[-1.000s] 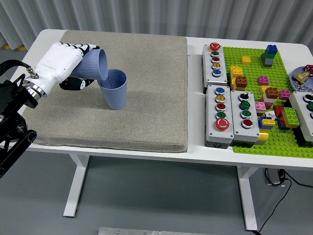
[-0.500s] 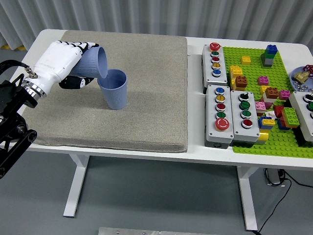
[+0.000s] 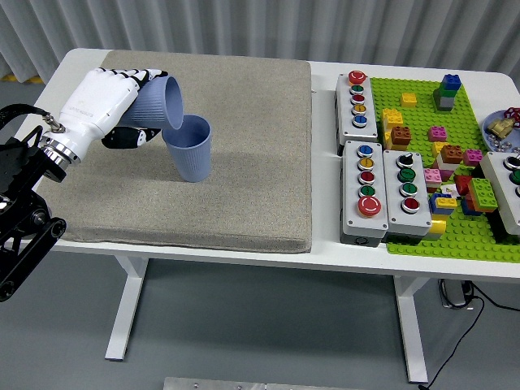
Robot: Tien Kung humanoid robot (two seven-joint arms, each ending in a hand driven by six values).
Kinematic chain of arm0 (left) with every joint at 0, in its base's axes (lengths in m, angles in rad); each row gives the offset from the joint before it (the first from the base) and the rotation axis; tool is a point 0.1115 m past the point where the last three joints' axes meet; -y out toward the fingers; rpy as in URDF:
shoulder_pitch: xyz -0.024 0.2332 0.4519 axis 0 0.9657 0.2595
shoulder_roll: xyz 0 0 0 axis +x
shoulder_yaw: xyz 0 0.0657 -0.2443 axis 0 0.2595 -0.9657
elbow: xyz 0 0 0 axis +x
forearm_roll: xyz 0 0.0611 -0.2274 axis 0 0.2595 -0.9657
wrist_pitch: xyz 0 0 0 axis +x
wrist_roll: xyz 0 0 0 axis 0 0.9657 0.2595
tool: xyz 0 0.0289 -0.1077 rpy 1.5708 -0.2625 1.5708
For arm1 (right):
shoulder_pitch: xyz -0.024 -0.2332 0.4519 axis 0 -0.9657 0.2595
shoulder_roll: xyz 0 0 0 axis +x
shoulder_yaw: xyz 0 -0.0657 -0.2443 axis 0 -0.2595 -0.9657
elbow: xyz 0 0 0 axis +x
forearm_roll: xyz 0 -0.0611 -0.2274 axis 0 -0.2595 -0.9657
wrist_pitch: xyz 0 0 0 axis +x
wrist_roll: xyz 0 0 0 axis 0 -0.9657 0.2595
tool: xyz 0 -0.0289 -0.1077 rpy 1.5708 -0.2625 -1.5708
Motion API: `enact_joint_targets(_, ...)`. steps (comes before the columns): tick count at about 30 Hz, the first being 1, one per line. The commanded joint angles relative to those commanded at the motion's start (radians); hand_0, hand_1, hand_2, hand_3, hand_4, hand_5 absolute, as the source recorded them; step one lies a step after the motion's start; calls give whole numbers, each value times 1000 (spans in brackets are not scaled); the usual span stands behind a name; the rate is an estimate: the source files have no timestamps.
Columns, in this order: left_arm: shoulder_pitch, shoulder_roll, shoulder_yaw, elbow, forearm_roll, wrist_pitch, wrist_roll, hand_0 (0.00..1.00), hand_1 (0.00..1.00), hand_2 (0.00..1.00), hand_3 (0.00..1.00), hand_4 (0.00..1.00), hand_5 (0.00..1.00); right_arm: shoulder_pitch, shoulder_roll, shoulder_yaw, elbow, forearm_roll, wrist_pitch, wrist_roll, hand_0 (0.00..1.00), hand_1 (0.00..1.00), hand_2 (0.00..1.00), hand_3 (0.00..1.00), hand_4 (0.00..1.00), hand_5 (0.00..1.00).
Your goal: Pick cup pour cup place
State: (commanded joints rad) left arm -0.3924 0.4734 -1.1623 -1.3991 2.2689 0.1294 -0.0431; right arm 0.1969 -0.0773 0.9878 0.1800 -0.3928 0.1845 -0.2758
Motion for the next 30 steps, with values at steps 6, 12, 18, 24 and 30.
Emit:
enact_joint_targets(6,7,-17,-32,51,0,23,-40,483,592,671,571,575,19,-2,0,0,0,-2,0,0,736,696,742,603,139,221)
enact_joint_targets(12,20,-65,-87,151,-169,37,-119,477,580,660,572,575,19,0,1,3,0,-5,0,-2,736,696,742,602,139,222)
enact_joint_targets(18,33,-112,-106,215,-415,38,-174,476,580,661,571,576,17,5,2,5,0,-4,-1,-2,736,696,742,602,138,222)
enact_joint_targets(24,47,-167,-123,251,-652,27,-197,478,580,659,571,575,18,8,2,5,0,-6,0,-3,736,696,743,602,137,223)
enact_joint_targets(30,67,-239,-122,321,-881,-2,-222,479,583,656,566,581,18,9,2,6,0,-9,1,-3,736,696,742,602,136,226)
